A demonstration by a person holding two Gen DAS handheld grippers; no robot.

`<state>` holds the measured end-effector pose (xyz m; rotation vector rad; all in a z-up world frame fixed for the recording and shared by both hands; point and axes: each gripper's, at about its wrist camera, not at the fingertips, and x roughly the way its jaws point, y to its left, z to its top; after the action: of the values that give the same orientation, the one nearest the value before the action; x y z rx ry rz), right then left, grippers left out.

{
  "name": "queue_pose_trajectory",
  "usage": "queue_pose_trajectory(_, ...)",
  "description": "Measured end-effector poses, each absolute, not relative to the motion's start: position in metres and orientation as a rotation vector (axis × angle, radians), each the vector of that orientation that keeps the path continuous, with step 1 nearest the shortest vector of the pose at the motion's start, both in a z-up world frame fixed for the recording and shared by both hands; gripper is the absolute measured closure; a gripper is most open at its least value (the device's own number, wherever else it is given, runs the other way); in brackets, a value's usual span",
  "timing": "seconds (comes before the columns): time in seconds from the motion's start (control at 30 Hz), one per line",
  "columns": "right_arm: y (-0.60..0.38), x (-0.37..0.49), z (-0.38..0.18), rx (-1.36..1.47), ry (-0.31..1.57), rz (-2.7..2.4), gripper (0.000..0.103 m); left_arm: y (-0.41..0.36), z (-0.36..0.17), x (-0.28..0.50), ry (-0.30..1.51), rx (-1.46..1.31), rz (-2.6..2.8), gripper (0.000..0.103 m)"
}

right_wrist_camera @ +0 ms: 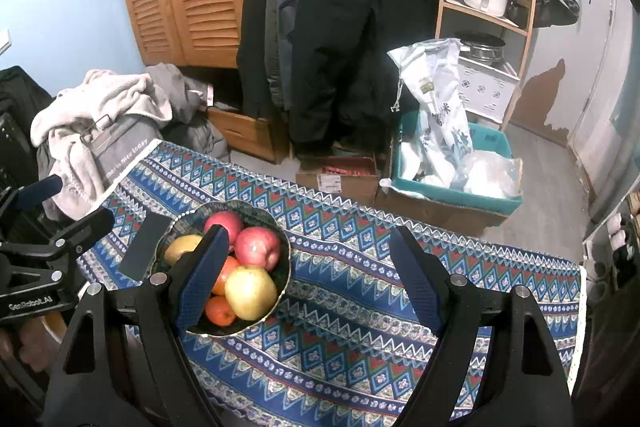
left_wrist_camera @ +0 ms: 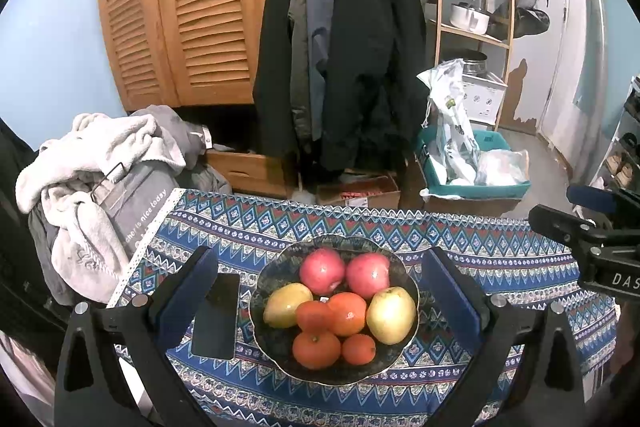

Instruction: Organize fruits

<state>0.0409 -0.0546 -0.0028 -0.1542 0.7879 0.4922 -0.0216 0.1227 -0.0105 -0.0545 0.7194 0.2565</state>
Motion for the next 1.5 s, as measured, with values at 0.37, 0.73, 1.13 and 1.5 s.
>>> queue_pose_trajectory(0.37, -0.058, 0.041, -0.004, -0.156, 0.789, 0.491, 0.021, 0.124, -0.013, -0.022, 0.727, -0.057, 0.254, 0.000)
queue_pose_trajectory(0.73, -0.063, 0.042, -0.005, -0.157, 0.787, 0.489, 0.021, 0.123, -0.015, -0.020, 0.740, -0.059, 0.253, 0.000)
queue_pose_trajectory(1.13, -0.066, 0.042, -0.005, -0.160, 0.788, 0.489, 0.021, 0.124, -0.016, -0.020, 0.749, -0.061, 0.250, 0.000)
queue_pose_trajectory(1.5, -0.065, 0.043, -0.004, -0.160, 0.788, 0.488, 0.021, 0.122, -0.015, -0.020, 0.742, -0.055, 0.246, 0.000)
